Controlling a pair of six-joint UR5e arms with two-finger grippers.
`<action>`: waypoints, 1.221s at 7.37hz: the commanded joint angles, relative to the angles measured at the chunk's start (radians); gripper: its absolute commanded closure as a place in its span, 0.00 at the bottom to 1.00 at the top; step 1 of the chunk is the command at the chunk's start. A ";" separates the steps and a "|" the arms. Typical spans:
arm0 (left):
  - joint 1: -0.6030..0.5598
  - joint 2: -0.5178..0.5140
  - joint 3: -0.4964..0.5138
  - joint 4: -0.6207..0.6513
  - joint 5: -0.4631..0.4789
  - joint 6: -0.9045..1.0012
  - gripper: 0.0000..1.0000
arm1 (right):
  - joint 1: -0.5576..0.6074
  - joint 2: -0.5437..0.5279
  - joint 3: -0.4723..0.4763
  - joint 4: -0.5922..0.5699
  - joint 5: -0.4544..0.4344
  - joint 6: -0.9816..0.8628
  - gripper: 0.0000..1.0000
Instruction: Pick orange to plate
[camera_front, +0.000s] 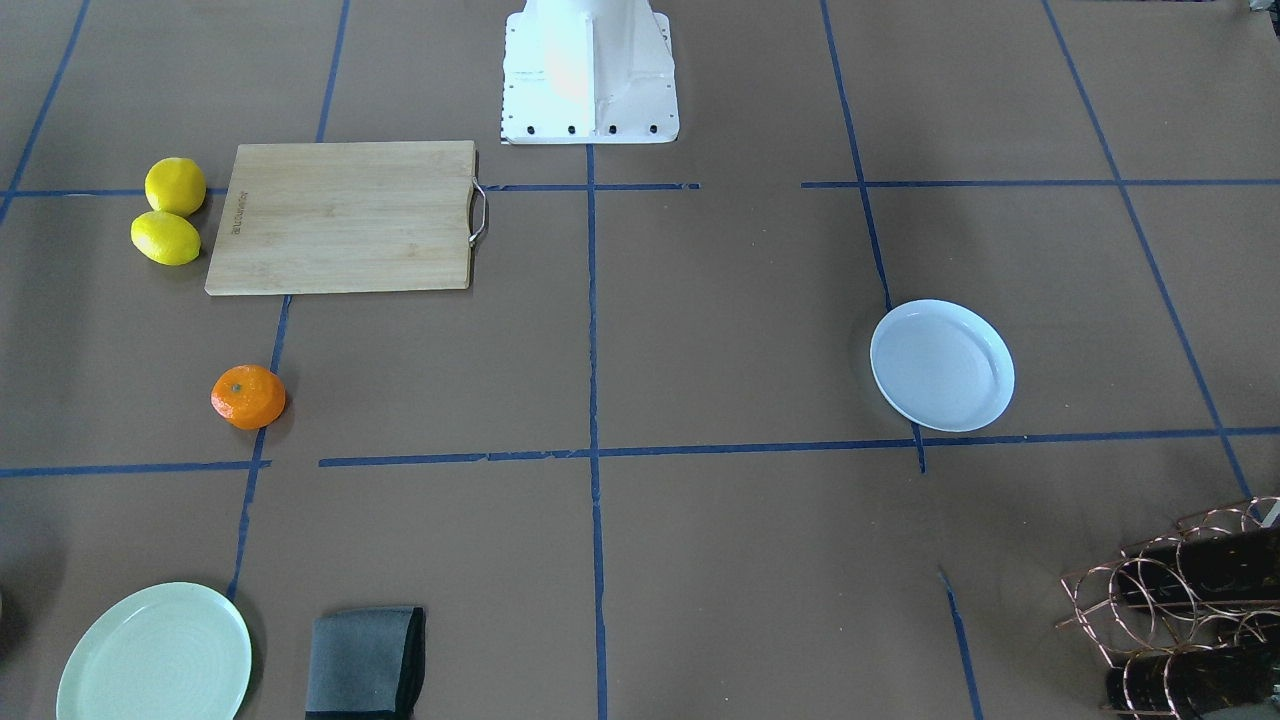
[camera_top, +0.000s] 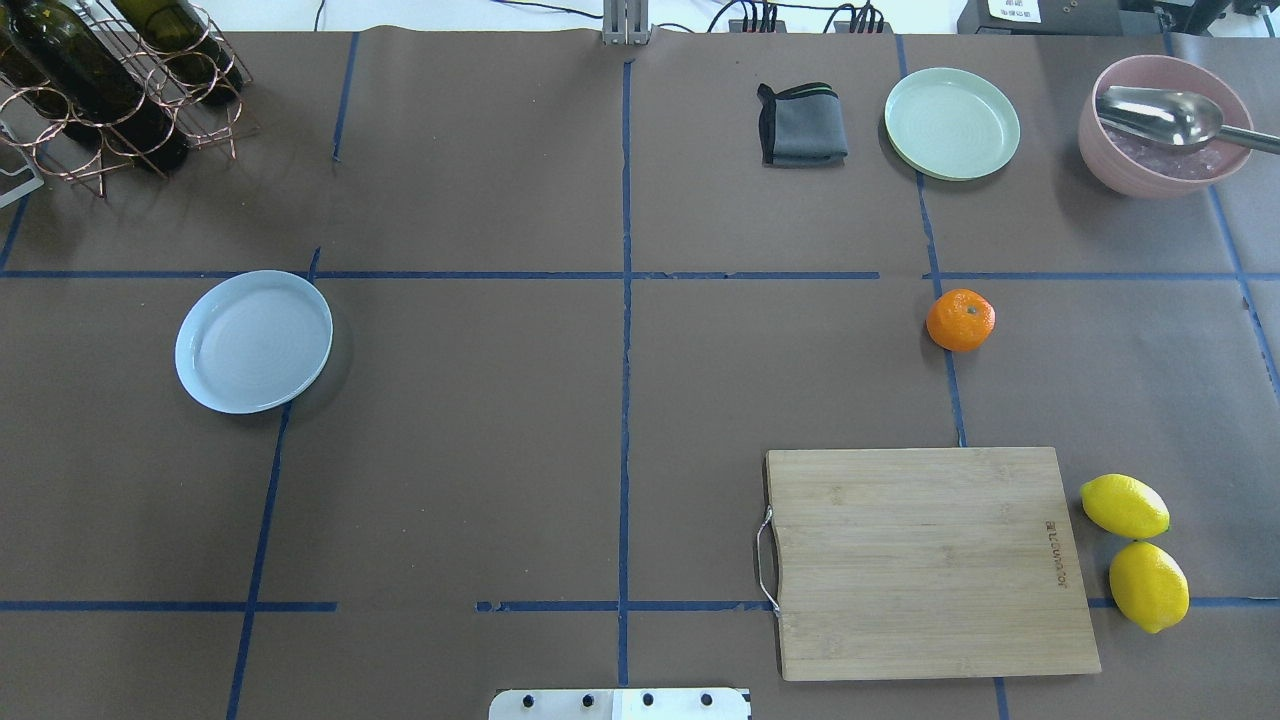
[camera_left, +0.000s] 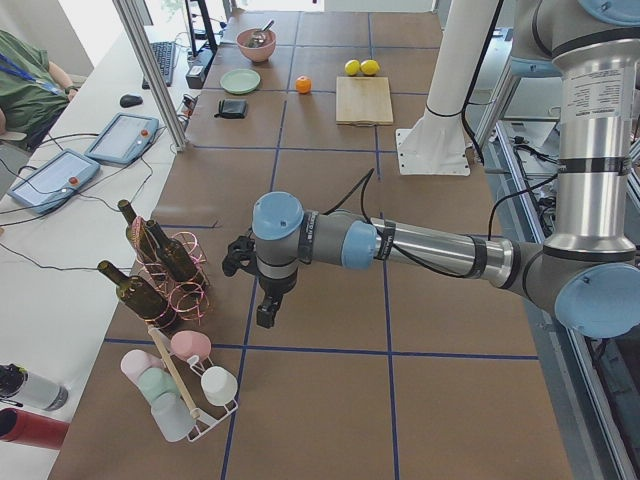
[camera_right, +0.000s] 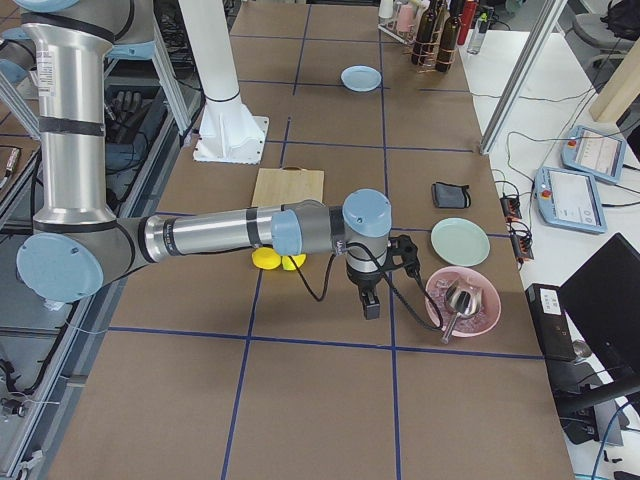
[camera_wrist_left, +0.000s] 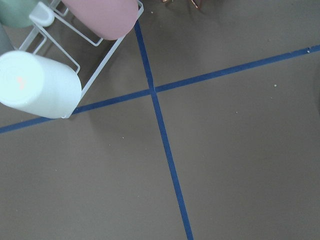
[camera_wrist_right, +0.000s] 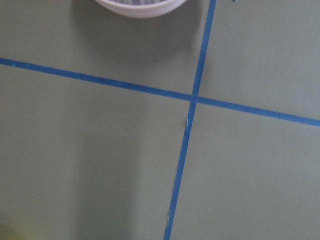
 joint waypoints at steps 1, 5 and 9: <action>0.000 -0.044 0.011 -0.158 -0.001 -0.008 0.00 | 0.000 -0.014 -0.005 0.088 0.005 0.026 0.00; -0.003 0.010 0.036 -0.586 -0.006 -0.011 0.00 | 0.000 -0.030 0.001 0.093 0.031 0.022 0.00; 0.021 0.034 0.135 -0.841 -0.006 -0.183 0.00 | 0.000 -0.030 -0.005 0.113 0.034 0.025 0.00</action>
